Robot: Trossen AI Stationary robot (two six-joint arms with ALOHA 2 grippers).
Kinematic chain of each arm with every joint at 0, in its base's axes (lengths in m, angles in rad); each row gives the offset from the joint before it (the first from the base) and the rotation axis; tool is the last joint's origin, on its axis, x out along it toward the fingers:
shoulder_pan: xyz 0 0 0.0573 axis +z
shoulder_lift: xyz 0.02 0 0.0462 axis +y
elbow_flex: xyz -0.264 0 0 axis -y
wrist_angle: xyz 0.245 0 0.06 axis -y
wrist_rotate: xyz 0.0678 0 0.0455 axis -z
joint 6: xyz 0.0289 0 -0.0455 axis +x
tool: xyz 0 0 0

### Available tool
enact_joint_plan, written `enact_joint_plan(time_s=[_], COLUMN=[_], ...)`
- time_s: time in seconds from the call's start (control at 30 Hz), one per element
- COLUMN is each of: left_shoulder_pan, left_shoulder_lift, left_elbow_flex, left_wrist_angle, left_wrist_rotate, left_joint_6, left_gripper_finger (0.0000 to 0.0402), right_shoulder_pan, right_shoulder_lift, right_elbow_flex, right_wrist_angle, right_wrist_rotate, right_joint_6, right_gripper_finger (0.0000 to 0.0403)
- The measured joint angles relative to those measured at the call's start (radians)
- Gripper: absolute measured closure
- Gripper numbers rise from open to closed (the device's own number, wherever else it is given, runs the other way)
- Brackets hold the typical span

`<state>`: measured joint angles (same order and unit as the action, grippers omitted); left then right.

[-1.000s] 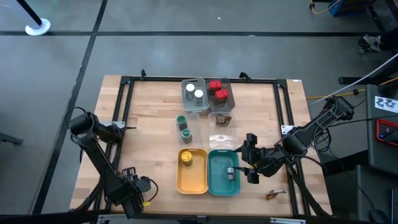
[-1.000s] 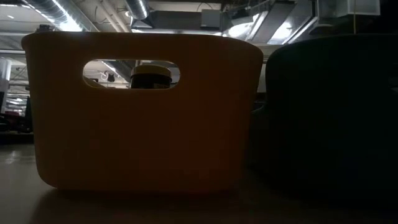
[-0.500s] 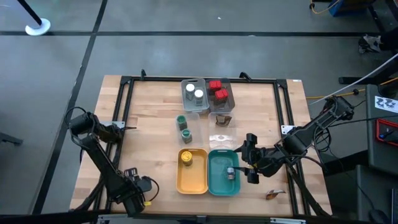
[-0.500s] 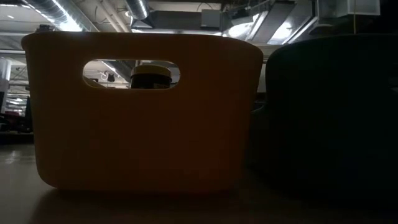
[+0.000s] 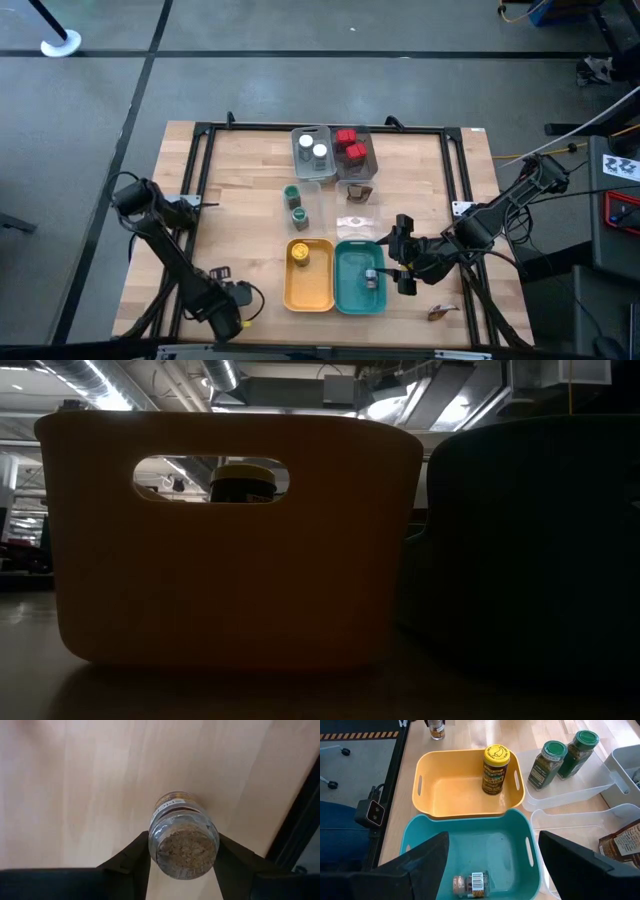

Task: Sort spices by type
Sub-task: Put the brown seasoning bottle into the blue bin

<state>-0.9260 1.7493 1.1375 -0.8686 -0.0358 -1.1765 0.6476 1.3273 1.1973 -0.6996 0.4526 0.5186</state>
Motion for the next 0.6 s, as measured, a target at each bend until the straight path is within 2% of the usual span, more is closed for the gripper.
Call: enact_joint_plan(time_s=[0.17, 0.43, 0.6], left_shoulder_pan=[0.064, 0.177, 0.249], left_shoulder_lift=[-0.011, -0.107, -0.17], left_elbow_flex=[0.021, 0.069, 0.122], left_wrist_angle=[-0.001, -0.005, -0.003], left_wrist_rotate=[-0.004, 0.002, 0.004], left_joint_6=[0.134, 0.337, 0.437], left_gripper_finger=[0.0242, 0.0242, 0.0242], right_shoulder_pan=[0.0, 0.0, 0.0], right_shoulder_lift=[0.0, 0.0, 0.026], right_elbow_flex=[0.0, 0.0, 0.0], right_wrist_angle=[0.001, 0.004, 0.079], right_wrist_rotate=[0.0, 0.004, 0.061], right_joint_6=[0.0, 0.0, -0.004], right_gripper_finger=[0.0095, 0.0095, 0.0095])
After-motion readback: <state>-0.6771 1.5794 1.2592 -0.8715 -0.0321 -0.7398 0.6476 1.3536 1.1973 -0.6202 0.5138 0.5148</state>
